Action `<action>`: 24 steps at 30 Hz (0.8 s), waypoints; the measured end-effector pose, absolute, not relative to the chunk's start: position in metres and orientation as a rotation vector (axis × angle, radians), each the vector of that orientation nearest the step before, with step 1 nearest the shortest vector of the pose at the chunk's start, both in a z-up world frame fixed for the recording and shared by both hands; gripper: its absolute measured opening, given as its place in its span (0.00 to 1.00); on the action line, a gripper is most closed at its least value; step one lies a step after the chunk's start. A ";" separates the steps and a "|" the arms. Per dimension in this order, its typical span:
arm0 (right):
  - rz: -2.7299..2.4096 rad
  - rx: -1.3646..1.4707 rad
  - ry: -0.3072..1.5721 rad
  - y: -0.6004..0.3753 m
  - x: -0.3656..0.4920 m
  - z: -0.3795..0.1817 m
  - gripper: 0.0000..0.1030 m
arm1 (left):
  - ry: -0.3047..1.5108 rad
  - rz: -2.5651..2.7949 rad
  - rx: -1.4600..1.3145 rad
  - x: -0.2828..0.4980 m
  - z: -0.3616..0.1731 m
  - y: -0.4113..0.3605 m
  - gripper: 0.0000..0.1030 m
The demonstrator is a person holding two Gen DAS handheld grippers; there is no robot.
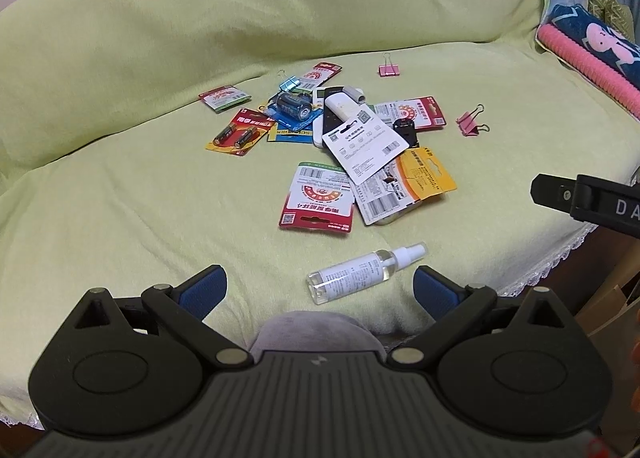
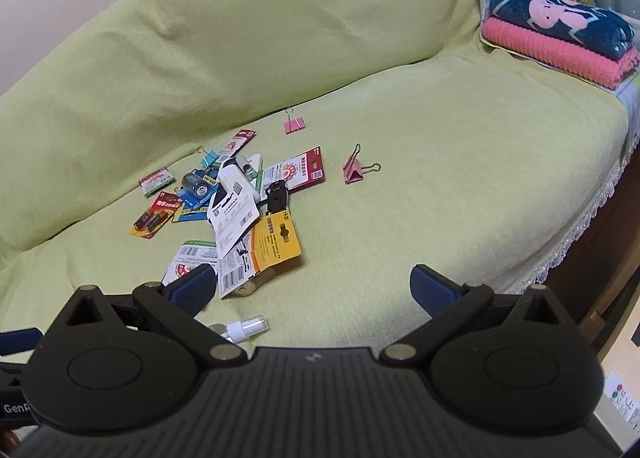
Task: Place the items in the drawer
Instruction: 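Move the right tool toward the clear spray bottle on the sofa, then close the right gripper around the clear spray bottle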
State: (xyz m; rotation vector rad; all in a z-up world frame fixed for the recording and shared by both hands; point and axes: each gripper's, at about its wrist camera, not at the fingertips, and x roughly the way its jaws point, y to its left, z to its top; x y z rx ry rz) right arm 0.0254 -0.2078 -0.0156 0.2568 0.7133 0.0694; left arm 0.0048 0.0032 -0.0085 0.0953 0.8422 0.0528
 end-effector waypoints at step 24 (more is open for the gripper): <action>0.980 -0.705 0.526 -0.110 0.075 -0.061 0.73 | 0.899 0.039 0.088 0.054 -0.024 0.063 0.97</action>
